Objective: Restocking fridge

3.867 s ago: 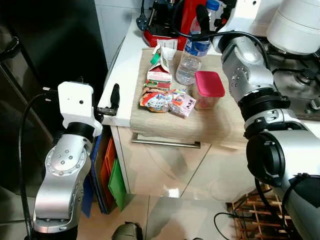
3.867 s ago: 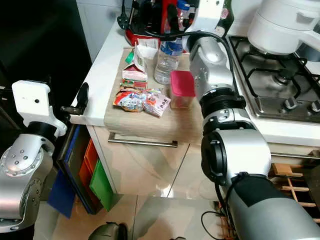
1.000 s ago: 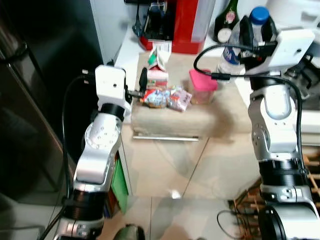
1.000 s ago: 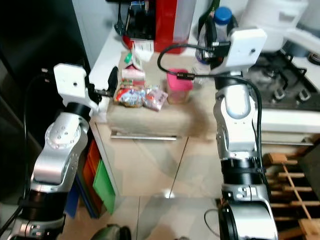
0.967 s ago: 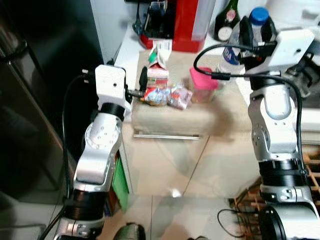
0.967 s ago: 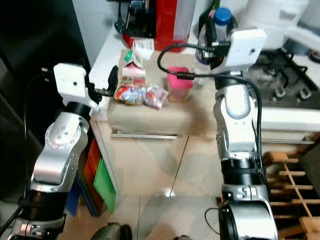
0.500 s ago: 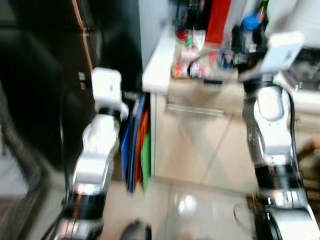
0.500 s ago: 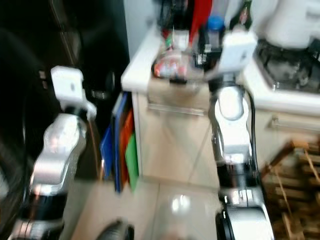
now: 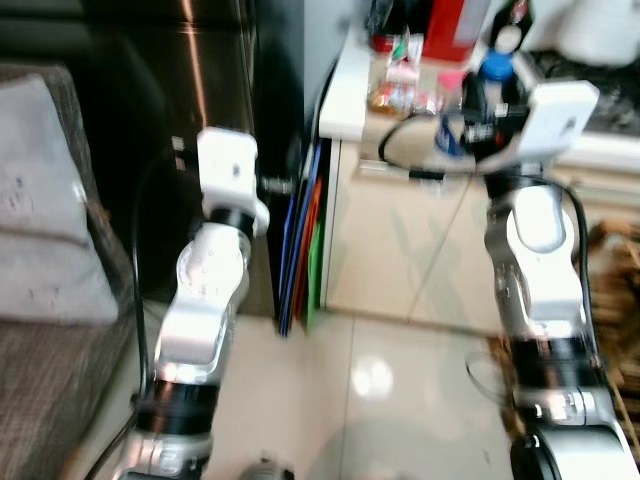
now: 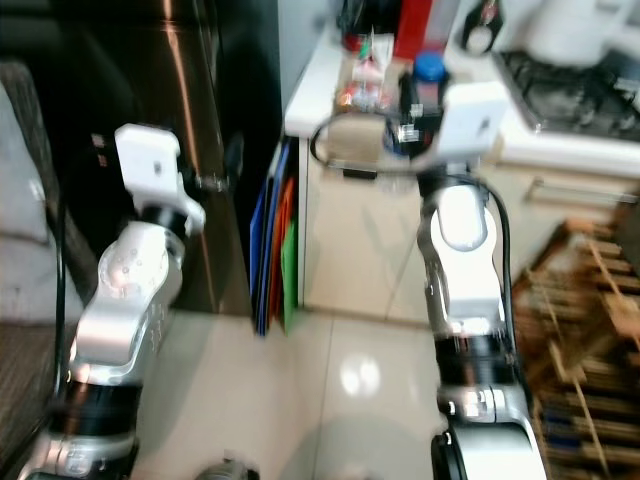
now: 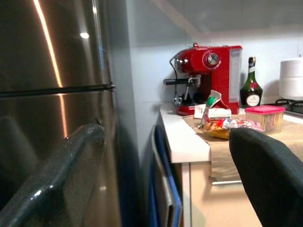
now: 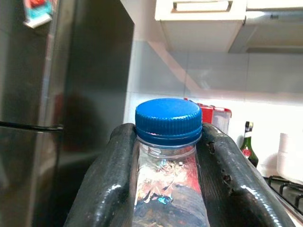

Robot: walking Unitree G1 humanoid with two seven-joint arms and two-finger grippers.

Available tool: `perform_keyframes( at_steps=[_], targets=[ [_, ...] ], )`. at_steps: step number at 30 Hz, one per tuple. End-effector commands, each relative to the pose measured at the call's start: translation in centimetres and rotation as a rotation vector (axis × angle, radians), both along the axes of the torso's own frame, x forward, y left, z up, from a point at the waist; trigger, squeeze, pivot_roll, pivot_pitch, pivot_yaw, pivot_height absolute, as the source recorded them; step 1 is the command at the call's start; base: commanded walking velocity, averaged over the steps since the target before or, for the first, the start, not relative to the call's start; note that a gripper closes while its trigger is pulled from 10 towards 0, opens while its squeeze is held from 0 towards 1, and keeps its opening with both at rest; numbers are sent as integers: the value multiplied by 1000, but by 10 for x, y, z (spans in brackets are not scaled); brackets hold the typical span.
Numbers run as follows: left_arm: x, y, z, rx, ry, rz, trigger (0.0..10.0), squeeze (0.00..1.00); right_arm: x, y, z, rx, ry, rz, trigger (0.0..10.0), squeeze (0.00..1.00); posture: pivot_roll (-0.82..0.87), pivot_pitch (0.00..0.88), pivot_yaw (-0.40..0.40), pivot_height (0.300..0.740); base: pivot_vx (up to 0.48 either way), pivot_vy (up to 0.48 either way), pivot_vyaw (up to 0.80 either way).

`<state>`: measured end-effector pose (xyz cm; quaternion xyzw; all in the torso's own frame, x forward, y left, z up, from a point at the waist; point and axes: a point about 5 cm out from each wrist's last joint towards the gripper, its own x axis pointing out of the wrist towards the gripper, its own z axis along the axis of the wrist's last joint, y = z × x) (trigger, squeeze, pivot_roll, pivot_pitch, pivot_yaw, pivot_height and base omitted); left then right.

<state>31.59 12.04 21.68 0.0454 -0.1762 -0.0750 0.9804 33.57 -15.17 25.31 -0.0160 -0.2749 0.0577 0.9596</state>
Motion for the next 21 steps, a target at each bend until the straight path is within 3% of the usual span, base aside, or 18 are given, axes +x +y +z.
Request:
perform_keyframes(
  at_steps=[1, 8, 10, 14, 16, 21],
  targets=[
    [-1, -4, 0, -7, 2, -15, 10000, 0, -3, -3, 0, -7, -5, -12, 0, 35, 22, 0, 15, 740, -285, 0, 0],
    [-2, -4, -4, -7, 19, -28, 10000, 0, -7, -5, -20, -25, 70, -22, 0, 31, 7, 0, 23, 740, -269, 0, 0],
    [-2, -6, -10, 1, 40, -41, 10000, 0, -7, -6, -42, -25, 174, -23, 0, 27, -3, 0, 25, 740, -257, 0, 0],
    [-1, -8, -16, 9, 81, -58, 10000, 0, -7, -7, -64, 0, 287, -23, 0, 27, -3, 0, 25, 740, -61, 0, 0],
    [-1, -9, -26, 2, 132, -87, 10000, 0, -11, -11, -91, 9, 397, -57, 0, 31, 2, 0, 27, 740, 0, 0, -763],
    [-3, -5, -37, -4, 174, -88, 10000, 0, -14, -16, -107, -12, 441, -95, 0, 35, 5, 0, 37, 740, 0, 0, -768]
  ],
)
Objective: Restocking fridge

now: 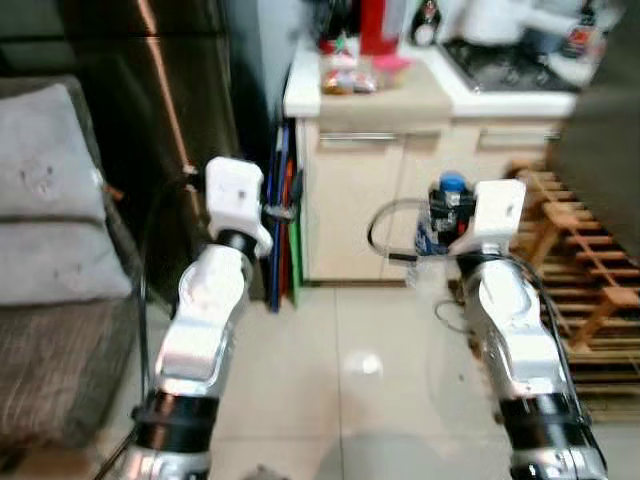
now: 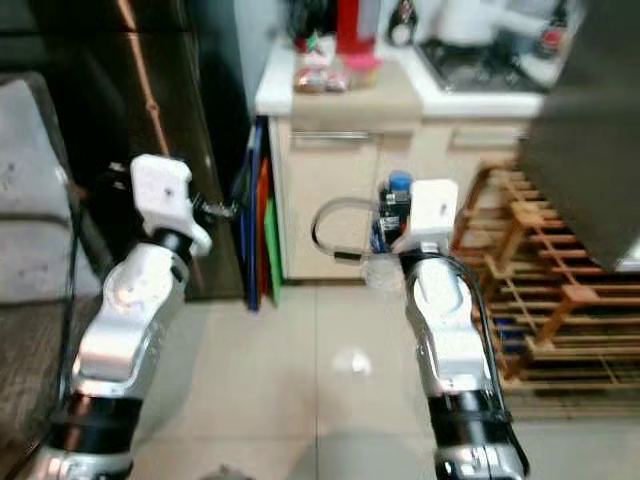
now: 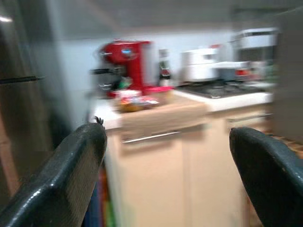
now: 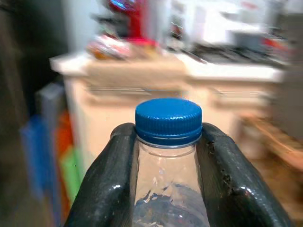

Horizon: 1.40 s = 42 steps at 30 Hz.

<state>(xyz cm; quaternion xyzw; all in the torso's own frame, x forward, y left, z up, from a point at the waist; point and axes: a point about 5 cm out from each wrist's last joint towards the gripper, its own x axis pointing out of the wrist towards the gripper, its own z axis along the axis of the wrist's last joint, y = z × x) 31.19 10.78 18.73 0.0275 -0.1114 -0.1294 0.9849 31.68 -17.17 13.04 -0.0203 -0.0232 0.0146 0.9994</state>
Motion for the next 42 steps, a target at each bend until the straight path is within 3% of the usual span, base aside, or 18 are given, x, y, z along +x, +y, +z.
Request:
perform_keyframes(
  at_steps=[1, 12, 42],
  targets=[
    [2, 9, -10, 3, 54, 21, 10000, 0, 4, 2, 14, 3, -62, -12, 0, 35, 4, 0, 40, 740, 0, 0, -781],
    [-3, 21, -28, -5, 124, 57, 10000, 0, 0, 1, 12, -7, -70, -26, 0, 39, 4, 4, 24, 740, 0, 0, -781],
    [0, 13, -27, 1, 103, 8, 10000, 0, 1, 1, 8, 3, -77, -47, 0, 31, -17, 0, 46, 740, 0, 0, -758]
  ],
)
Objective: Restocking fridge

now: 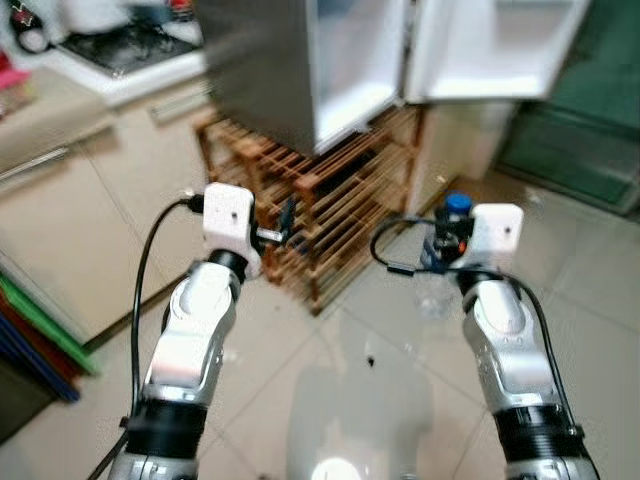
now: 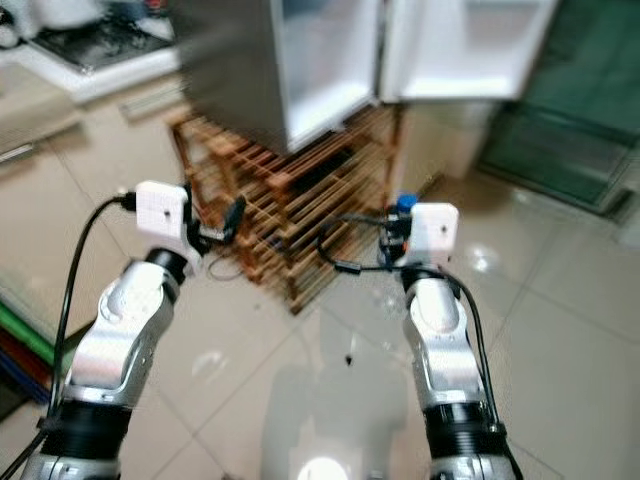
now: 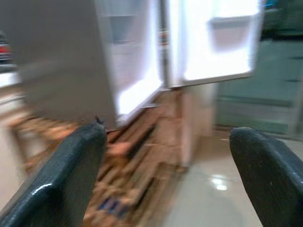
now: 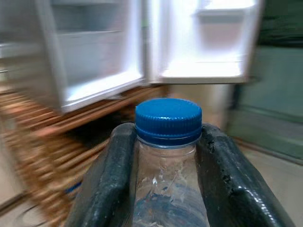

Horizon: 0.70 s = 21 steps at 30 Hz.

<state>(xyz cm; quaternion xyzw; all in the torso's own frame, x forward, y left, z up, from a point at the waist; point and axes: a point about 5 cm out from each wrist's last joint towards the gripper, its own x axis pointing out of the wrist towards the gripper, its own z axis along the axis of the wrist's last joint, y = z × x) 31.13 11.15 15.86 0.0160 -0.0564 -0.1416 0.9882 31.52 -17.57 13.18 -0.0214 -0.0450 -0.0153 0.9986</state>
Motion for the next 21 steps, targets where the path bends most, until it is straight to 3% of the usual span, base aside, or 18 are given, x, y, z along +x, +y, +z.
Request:
perform_keyframes(
  at_steps=[1, 2, 3, 4, 7, 21],
  targets=[
    [1, 9, 1, 8, -9, 31, 10000, 0, 2, 5, 7, 2, -29, 11, 0, 27, -17, 0, 46, 740, 0, 0, -800],
    [1, 9, 1, 7, -9, 31, 10000, 0, 3, 5, 7, -10, -28, 13, 1059, 4, -20, 0, 45, 740, 0, 0, 0],
    [1, 8, 1, 6, -10, 30, 10000, 0, 3, 5, 6, -9, -20, 13, 7569, 8, -20, 0, 45, 740, 0, 0, 0],
    [1, 7, 2, 5, -17, 23, 10000, 0, 3, 4, 6, -10, -18, 11, 10000, 4, -21, 0, 45, 740, 0, 0, 0],
    [-1, 3, 4, 2, -38, -5, 10000, 0, 2, 3, 6, -12, -23, 4, 10000, 12, -23, 0, 46, 740, 102, 0, 0],
    [-1, 1, 5, 6, -53, -30, 10000, 0, 2, 4, 5, -16, -30, -5, 10000, 12, -30, 0, 61, 740, 480, 0, 0]
  ],
)
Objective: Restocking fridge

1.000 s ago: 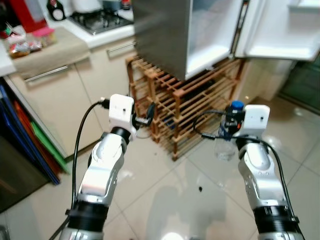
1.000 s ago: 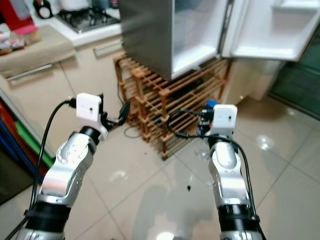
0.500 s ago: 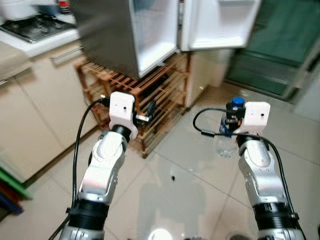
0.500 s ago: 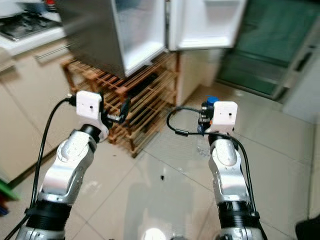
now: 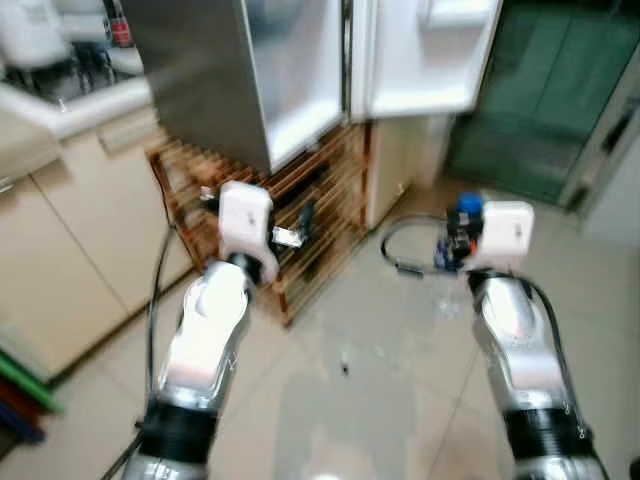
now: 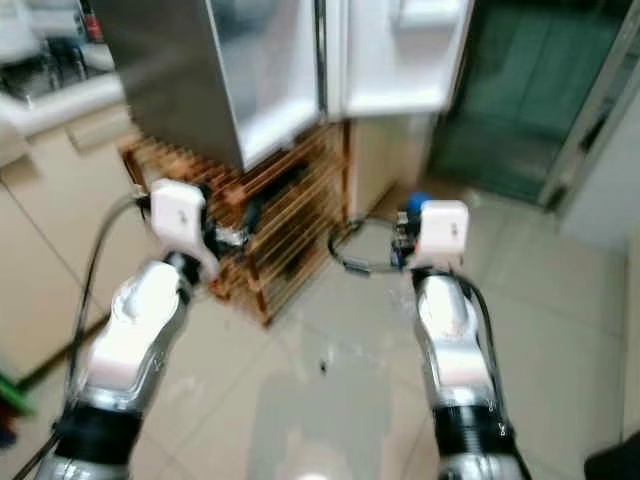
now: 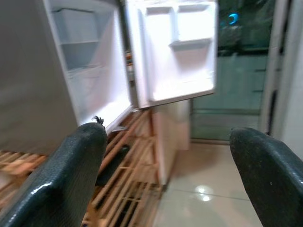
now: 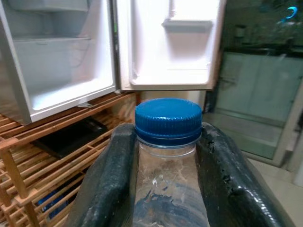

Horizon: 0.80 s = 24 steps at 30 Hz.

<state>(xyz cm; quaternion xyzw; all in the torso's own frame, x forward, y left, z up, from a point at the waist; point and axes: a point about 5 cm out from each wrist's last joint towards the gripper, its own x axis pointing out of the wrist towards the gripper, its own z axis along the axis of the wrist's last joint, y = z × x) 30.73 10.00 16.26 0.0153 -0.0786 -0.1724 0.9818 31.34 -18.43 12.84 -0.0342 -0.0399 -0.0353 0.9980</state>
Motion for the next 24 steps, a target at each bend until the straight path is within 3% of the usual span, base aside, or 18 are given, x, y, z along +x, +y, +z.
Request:
perform_keyframes(
  at_steps=[1, 13, 20, 24],
  targets=[
    [3, 14, 2, 12, -11, 36, 10000, 0, 4, 13, 8, 4, -41, 39, 10000, 8, -31, 0, 64, 740, 480, 0, 0],
    [0, 10, 1, 2, -18, -7, 10000, 0, 0, 11, 5, -21, -41, 29, 10000, 12, -46, 0, 81, 740, 480, 0, 0],
    [3, 8, 3, 7, -27, -21, 10000, 0, 1, 10, 6, -10, -49, 18, 10000, 20, -46, 0, 82, 740, 480, 0, -769],
    [3, 6, 3, 7, -27, -27, 10000, 0, 1, 10, 9, -12, -67, 17, 10000, 16, -46, 0, 80, 740, 480, 0, 0]
  ],
)
